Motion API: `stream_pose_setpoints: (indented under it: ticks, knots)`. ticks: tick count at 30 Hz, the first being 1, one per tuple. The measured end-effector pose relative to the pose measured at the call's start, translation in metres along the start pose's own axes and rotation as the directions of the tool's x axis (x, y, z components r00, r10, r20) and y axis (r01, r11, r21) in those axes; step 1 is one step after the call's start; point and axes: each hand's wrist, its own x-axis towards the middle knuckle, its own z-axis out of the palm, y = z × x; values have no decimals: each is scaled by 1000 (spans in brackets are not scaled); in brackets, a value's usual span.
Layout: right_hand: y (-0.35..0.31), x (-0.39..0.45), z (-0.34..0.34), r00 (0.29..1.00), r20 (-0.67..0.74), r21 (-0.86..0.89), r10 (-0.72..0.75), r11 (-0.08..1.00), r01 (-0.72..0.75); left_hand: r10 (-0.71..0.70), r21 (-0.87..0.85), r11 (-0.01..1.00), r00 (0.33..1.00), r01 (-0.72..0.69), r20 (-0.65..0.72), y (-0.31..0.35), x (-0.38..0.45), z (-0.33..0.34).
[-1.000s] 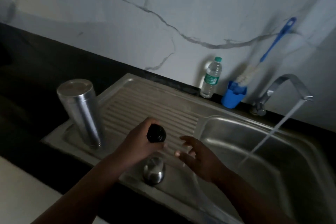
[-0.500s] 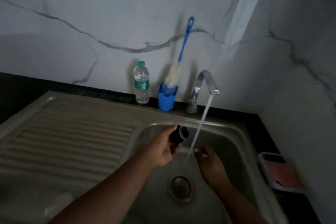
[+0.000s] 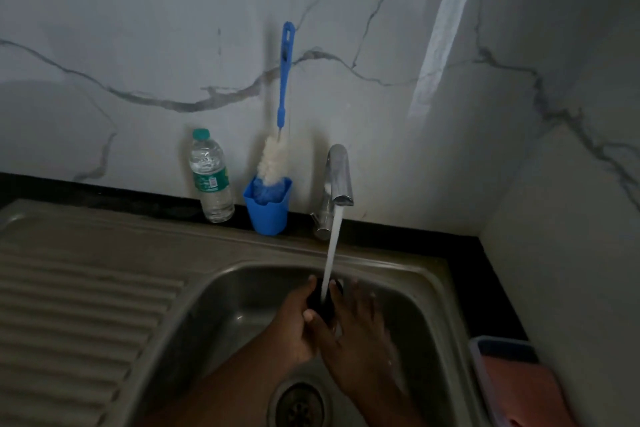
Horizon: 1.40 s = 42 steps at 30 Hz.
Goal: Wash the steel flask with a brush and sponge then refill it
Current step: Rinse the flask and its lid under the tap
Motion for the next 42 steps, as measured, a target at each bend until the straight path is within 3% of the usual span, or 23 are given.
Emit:
stream_pose_setpoints:
  ticks: [7, 12, 16, 23, 25, 28, 34, 37, 39, 42]
  knots:
    - [3, 6, 20, 995, -94, 40, 43, 998, -39, -42, -46, 998, 999, 41, -28, 2, 3, -4]
    - [0, 7, 25, 997, -63, 5, -50, 999, 51, -47, -70, 996, 999, 47, 4, -2, 6, -18]
    - [13, 9, 40, 995, -96, -12, -2, 1000, 1, -66, -94, 993, 998, 67, 15, 6, 1, -18]
    - [6, 9, 25, 996, -85, 129, 8, 992, 3, -74, -45, 996, 997, 74, 16, -3, 1, -18]
    - [6, 7, 22, 995, -102, 274, 4, 961, 24, -42, -55, 998, 999, 43, 30, 0, 0, -15]
    - [7, 3, 17, 991, -90, 540, 99, 841, -35, -29, -7, 1000, 999, 30, 25, 0, -2, -12]
    - [10, 9, 19, 967, -67, 782, 246, 615, -102, -77, 17, 997, 995, 76, 70, -3, -2, -14]
    - [11, 8, 20, 953, 33, 862, 302, 475, -180, -49, 47, 998, 994, 44, 97, -3, -3, -13]
    - [11, 10, 19, 949, 120, 908, 292, 354, -223, -16, 85, 996, 997, 10, 71, -5, 0, -17]
    - [3, 8, 16, 957, 200, 971, 210, 87, -222, 38, 105, 993, 991, -51, 125, -4, 4, -28]
